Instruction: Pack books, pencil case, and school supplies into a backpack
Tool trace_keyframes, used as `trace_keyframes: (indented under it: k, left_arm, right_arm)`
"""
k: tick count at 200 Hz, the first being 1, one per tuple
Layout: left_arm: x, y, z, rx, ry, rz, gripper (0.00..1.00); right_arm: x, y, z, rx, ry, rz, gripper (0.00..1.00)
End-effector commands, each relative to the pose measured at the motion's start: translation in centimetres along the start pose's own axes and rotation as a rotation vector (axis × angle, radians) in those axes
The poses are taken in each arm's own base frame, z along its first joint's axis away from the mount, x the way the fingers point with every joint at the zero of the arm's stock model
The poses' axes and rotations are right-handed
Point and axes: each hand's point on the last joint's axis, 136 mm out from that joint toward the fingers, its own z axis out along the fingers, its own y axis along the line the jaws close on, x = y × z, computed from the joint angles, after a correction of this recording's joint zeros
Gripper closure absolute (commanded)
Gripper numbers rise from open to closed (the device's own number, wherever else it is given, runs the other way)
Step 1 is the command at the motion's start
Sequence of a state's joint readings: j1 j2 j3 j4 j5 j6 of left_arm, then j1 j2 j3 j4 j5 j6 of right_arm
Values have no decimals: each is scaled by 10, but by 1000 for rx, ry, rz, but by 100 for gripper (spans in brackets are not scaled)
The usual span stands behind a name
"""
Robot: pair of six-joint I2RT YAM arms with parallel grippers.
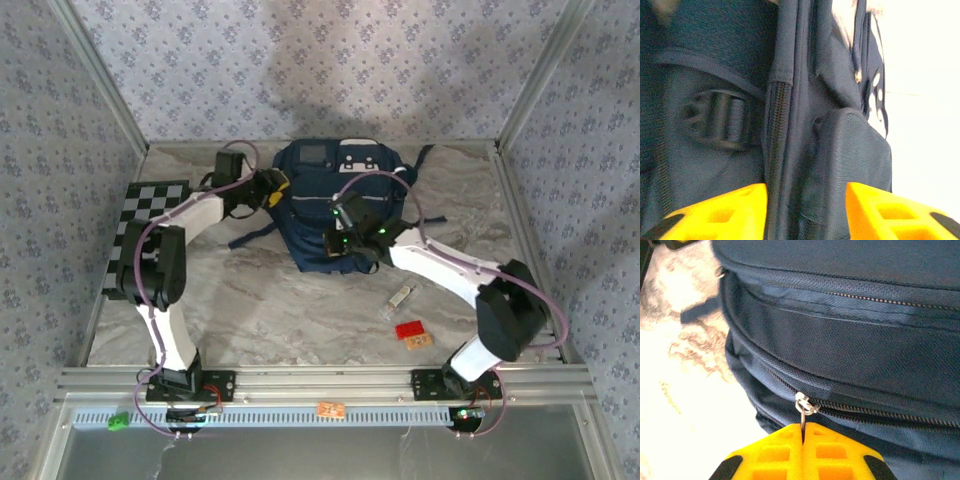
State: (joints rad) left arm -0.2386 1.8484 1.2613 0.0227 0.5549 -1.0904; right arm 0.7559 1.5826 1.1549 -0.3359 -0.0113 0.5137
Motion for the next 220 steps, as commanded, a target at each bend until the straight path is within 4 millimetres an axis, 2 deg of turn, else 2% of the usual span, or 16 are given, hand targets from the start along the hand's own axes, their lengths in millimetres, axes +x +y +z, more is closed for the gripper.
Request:
trace_keyframes:
  k: [1, 10, 16, 44, 64, 78, 90, 99, 129, 137, 167, 203, 220]
  left_arm:
    - [25, -25, -37, 67, -1, 60, 45]
    - [39, -9, -43, 21, -11, -7, 42]
    - [50, -6, -45, 17, -20, -46, 40]
    - [110, 22, -33, -16, 7, -235, 37]
    - [131, 26, -17, -31, 2, -296, 38]
    - [138, 27, -6, -79, 1, -300, 44]
    - [136, 25, 0, -84, -26, -304, 52]
    - [134, 33, 1, -134, -56, -311, 58]
    - [114, 44, -9, -197, -164, -298, 93]
    - [109, 45, -14, -207, -181, -293, 99]
    - [93, 33, -33, -212, -208, -236, 100]
    - [67, 26, -61, -199, -191, -178, 100]
    - [58, 26, -68, -200, -177, -176, 100]
  right_arm:
    - [9, 23, 6, -91, 50, -19, 100]
    - [9, 20, 10, -85, 55, -8, 100]
    - [9, 19, 11, -88, 56, -2, 100]
    - [10, 16, 14, -73, 50, -3, 100]
    - [12, 14, 13, -76, 45, 0, 100]
    - [13, 12, 13, -79, 44, 4, 100]
    - [13, 11, 13, -82, 44, 5, 100]
    - [14, 10, 13, -86, 44, 5, 100]
    - [20, 3, 12, -57, 45, -18, 100]
    - [22, 0, 12, -47, 46, -31, 100]
    - [34, -13, 8, 12, 83, -94, 100]
    - [45, -50, -12, 143, 112, -135, 100]
    - [43, -57, -16, 153, 116, -164, 100]
